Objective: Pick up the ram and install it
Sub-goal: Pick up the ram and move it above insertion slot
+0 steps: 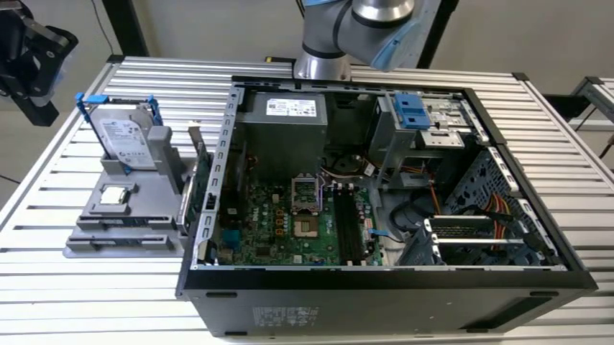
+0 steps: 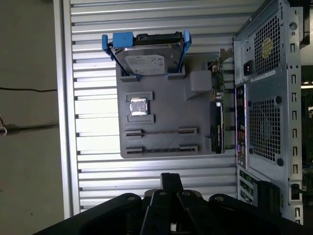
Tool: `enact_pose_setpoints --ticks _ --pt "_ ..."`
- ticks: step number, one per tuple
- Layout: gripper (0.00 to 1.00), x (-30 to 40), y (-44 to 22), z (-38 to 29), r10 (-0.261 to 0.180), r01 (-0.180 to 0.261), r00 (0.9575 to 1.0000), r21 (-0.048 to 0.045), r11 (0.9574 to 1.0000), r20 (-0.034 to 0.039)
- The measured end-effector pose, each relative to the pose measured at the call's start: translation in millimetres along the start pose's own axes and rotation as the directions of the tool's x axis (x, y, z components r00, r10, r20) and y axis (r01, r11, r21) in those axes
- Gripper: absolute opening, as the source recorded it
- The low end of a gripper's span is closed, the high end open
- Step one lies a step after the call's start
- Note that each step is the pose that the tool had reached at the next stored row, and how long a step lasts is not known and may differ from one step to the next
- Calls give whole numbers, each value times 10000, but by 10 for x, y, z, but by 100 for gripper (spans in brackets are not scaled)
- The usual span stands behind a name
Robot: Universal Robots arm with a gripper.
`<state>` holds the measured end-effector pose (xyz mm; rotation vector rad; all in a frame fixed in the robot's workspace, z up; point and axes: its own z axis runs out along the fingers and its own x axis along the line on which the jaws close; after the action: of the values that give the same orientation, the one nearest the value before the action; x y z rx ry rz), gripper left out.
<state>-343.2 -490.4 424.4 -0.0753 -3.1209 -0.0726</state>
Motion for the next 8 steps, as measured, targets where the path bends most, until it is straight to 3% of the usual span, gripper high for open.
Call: enact_pose_setpoints --ticks 8 --pt "0 0 1 1 -856 857 9963 15 9963 -39"
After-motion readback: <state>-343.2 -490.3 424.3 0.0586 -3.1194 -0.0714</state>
